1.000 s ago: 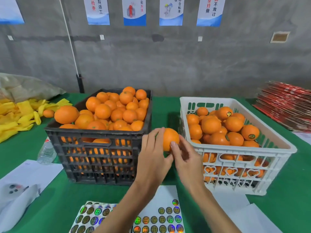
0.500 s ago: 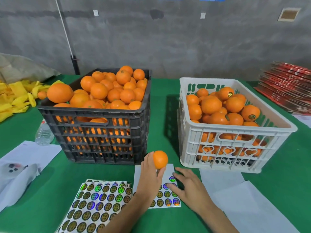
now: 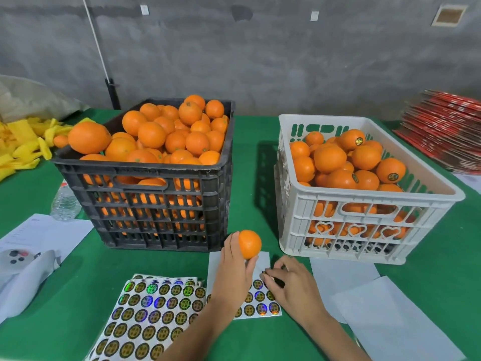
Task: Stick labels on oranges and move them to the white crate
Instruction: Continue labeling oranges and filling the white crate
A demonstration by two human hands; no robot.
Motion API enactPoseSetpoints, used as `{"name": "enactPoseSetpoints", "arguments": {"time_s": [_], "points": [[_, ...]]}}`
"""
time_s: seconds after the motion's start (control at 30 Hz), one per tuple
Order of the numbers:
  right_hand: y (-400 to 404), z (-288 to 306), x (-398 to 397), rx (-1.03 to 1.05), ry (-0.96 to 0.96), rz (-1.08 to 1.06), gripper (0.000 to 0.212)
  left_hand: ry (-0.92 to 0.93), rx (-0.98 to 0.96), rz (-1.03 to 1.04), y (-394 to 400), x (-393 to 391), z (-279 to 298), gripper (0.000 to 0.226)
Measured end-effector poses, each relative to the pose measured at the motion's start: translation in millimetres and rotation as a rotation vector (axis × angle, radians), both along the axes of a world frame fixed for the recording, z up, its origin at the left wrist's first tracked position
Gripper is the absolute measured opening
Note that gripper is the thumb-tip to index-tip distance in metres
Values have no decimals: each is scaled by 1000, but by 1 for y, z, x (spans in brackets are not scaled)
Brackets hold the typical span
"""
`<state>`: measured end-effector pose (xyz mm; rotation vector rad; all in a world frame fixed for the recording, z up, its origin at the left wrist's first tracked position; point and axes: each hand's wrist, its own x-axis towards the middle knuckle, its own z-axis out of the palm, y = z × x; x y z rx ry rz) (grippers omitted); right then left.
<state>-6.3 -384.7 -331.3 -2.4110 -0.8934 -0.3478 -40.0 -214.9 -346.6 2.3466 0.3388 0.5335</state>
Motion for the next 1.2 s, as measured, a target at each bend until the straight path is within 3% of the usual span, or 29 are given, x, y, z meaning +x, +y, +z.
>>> {"name": "enactPoseSetpoints", "arguments": {"time_s": [0.1,0.27,0.4,0.53,0.8,1.0,1.2], "points": [[1,-1,2,70,132,-9,17,-10,-4,-12,0,-1,0,71],[1,1,3,-86,-121,29,12,-14,-3,-15,2,-2,-1,72],[1,2,3,-142,-164,53,24,-21,-6,-21,3,-4,-3,71],[4,3,2,-189,-273,76,18,-16,-5,-13,4,-3,-4,72],[16,5,-6,-215,-308,23,20,-11,-14,-11,5,-3,-5,72],[3,-2,-5,-235,-357,95,38,-11,-37,-11,9,-4,-7,72],[3,-5,-6,-96,-216,98,15,8,-13,-11,10,-5,-8,75]]}}
